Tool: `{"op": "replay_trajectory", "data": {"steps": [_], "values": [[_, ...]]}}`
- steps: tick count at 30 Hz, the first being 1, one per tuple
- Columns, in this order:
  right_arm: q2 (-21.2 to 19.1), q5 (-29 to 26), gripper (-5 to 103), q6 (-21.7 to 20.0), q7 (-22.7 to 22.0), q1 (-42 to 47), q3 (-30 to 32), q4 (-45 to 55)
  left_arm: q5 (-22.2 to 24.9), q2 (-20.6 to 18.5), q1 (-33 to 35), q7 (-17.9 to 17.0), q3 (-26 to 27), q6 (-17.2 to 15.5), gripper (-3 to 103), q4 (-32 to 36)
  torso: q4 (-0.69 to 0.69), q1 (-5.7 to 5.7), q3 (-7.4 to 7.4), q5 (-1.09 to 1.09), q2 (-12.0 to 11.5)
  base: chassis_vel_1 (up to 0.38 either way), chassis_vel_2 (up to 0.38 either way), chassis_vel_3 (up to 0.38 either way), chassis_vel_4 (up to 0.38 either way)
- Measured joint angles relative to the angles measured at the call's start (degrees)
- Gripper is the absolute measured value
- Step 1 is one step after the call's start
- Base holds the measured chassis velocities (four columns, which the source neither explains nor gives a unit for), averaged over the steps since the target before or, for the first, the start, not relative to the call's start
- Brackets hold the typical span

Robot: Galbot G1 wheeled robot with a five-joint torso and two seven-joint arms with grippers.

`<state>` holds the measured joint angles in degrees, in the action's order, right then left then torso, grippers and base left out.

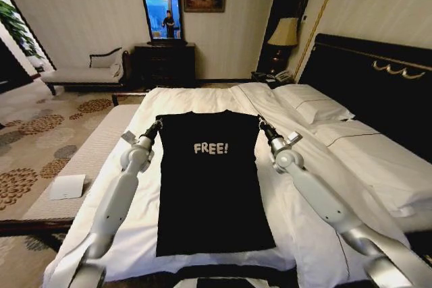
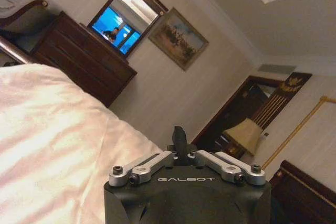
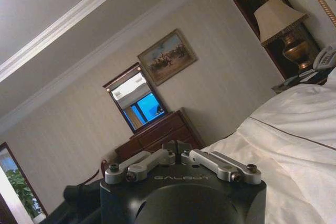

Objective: Fold the clothes on the bed.

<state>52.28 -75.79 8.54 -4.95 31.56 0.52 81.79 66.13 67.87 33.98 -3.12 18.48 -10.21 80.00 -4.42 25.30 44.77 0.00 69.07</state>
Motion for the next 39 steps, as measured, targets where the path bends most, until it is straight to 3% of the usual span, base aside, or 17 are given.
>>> {"op": "replay_trajectory", "data": {"steps": [4, 9, 11, 18, 27, 30, 35, 39], "values": [[-0.2, 0.9, 0, 0.3, -0.3, 1.8, 0.3, 1.2, -0.1, -0.5, 1.1, 0.2, -0.8, 0.1, 0, 0.4, 0.0, 0.0, -0.01, 0.0, 0.0, 0.0, 0.0, 0.0, 0.0], [-2.0, 3.3, 0, 0.3, -3.7, 10.4, 2.8, 9.2, -0.4, -2.3, 9.4, 0.3, 0.3, 0.2, 0, 6.9, 0.0, -0.02, -0.02, -0.02, 0.0, 0.0, 0.0, 0.0, 0.0], [-3.2, 5.5, 0, -0.3, -6.8, 18.8, 5.0, 16.3, -1.2, -3.7, 17.7, 0.4, 2.2, 0.5, 0, 12.8, -0.01, -0.05, -0.02, 0.01, 0.0, 0.0, 0.0, 0.0, 0.0], [-3.1, 10.2, 0, -2.1, -13.2, 31.4, 7.5, 25.5, -4.5, -4.7, 35.2, 0.7, 9.1, 0.7, 0, 25.4, 0.04, -0.06, -0.04, -0.02, 0.0, 0.0, 0.0, 0.0, 0.0], [-2.9, 13.9, 0, -4.4, -18.6, 46.9, 12.1, 31.5, -7.8, -4.7, 50.6, 0.3, 13.9, -1.6, 0, 33.9, -0.01, -0.04, -0.03, 0.0, 0.0, 0.0, 0.0, 0.0, 0.0], [-2.9, 16.9, 0, -5.2, -19.5, 52.1, 13.8, 32.8, -11.0, -4.5, 57.3, 1.2, 15.0, -2.2, 0, 36.4, 0.0, -0.05, -0.03, -0.01, 0.0, 0.0, 0.0, 0.0, 0.0], [-2.9, 18.2, 0, -5.3, -19.5, 54.6, 14.8, 31.7, -16.0, -3.5, 61.7, 2.6, 14.8, -2.2, 0, 35.8, 0.01, -0.03, -0.02, 0.01, 0.0, 0.0, 0.0, 0.0, 0.0], [-2.7, 19.2, 0, -5.2, -19.4, 54.6, 14.6, 30.3, -16.2, -2.3, 61.0, 1.8, 14.0, -2.3, 0, 35.8, 0.0, -0.03, -0.01, 0.0, 0.0, 0.0, 0.0, 0.0, 0.0]]}}
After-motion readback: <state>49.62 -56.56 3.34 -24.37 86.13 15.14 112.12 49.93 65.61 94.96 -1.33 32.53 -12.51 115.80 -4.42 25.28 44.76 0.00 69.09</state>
